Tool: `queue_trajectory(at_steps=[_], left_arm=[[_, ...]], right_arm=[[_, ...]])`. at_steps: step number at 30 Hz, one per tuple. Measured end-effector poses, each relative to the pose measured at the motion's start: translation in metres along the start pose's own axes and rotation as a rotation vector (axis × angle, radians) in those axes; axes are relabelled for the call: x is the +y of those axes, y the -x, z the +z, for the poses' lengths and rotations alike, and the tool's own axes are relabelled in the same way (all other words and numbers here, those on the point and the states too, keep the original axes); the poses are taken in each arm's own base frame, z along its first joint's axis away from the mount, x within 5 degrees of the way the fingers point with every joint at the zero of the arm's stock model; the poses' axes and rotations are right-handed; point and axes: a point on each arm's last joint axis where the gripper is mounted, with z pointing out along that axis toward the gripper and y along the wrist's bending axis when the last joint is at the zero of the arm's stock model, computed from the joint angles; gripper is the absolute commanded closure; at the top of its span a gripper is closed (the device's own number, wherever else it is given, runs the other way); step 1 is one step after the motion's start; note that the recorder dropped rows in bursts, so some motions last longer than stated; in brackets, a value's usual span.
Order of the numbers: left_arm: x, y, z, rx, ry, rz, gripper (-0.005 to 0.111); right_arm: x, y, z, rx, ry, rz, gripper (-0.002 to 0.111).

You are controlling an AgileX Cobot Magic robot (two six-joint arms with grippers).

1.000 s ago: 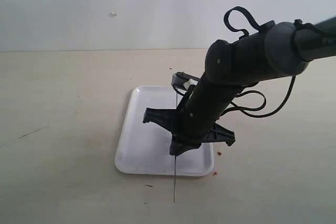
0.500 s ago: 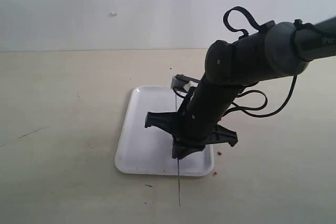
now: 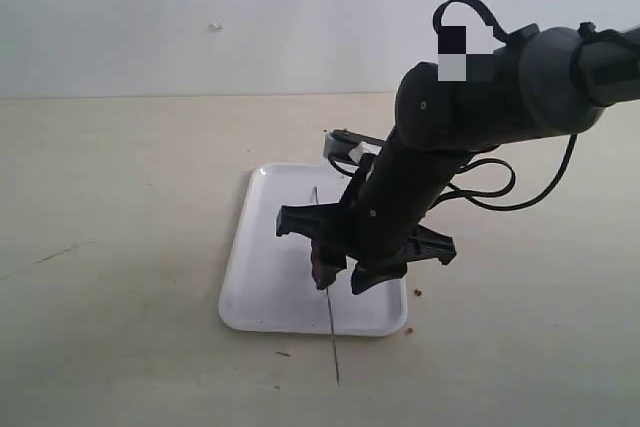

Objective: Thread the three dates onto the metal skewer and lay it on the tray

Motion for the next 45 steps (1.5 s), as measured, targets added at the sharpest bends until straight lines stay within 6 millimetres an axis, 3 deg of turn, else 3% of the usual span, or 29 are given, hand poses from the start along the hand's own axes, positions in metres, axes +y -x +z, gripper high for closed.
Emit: queue_trajectory(at_steps=[9,14,17,20,24,27,33,36,45], left_arm=[[-0.001,-0.002,0.000,0.019,-0.006,0.000,0.107],[-0.001,-0.002,0.000,0.019,-0.006,0.000,0.107],[-0.001,-0.002,0.000,0.019,-0.006,0.000,0.107],[-0.001,-0.002,0.000,0.019,-0.006,0.000,0.107],[-0.001,-0.002,0.000,0.020,-0.007,0.000,0.107],[-0.001,-0.002,0.000,0.020,-0.007,0.000,0.107],[-0.001,-0.002,0.000,0.020,-0.007,0.000,0.107],[-0.001,-0.002,0.000,0.020,-0.007,0.000,0.107],[-0.001,-0.002,0.000,0.020,-0.007,0.000,0.107]], right_arm=[[0.000,0.001,-0.013,-0.039,-0.025,-0.073,0.070],[0.001,0.000,-0.033,-0.147,-0.059,-0.191,0.108],[0.005,-0.018,-0.058,-0.278,-0.005,-0.245,0.108],[0.008,-0.051,-0.082,-0.393,0.059,-0.346,0.108],[-0.011,-0.103,-0.113,-0.462,0.099,-0.460,0.108],[-0.024,-0.124,-0.133,-0.514,0.125,-0.486,0.108],[-0.031,-0.145,-0.177,-0.678,0.243,-0.459,0.108],[-0.033,-0.149,-0.188,-0.737,0.250,-0.506,0.108],[-0.042,-0.147,-0.178,-0.830,0.248,-0.522,0.108]])
